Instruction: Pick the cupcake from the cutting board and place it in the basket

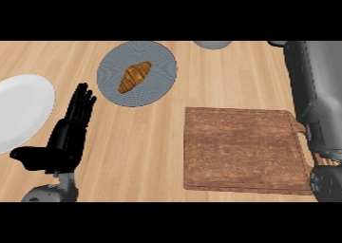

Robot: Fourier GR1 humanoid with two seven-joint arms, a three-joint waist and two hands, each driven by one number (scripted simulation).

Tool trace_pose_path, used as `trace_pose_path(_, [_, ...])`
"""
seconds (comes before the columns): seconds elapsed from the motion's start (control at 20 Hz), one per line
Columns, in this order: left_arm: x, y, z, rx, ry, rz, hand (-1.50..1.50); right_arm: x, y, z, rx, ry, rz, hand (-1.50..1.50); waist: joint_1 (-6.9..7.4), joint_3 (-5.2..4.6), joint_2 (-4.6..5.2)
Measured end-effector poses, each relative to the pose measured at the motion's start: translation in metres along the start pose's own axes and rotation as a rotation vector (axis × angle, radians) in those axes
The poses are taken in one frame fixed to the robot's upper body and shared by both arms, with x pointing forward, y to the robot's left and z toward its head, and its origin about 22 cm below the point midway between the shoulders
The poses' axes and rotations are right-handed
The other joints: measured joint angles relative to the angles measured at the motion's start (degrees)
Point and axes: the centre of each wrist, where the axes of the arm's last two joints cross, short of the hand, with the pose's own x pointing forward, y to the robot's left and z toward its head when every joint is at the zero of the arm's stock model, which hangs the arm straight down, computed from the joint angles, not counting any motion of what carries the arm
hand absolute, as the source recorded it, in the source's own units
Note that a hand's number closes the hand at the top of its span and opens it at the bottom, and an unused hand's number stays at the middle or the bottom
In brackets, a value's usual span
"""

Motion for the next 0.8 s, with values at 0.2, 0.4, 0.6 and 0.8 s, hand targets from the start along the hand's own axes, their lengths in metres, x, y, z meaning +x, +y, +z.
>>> trace_pose_path(0.2, [-0.002,0.004,0.000,0.016,0.004,0.001,0.00,-0.007,0.005,-0.001,-0.016,0.018,0.009,1.50,-0.96,0.01,-0.20])
trace_pose_path(0.4, [-0.008,0.002,0.005,0.031,0.012,0.002,0.00,-0.018,0.015,0.003,-0.024,0.034,0.028,1.50,-2.00,0.04,-0.55])
trace_pose_path(0.6, [-0.004,0.004,0.010,0.034,0.016,0.002,0.00,-0.033,0.027,-0.003,-0.021,0.064,0.054,1.50,-2.26,0.07,-0.72])
trace_pose_path(0.8, [-0.005,0.007,0.008,0.046,0.017,-0.001,0.00,-0.043,0.035,0.001,0.002,0.080,0.076,1.50,-2.84,0.07,-0.83])
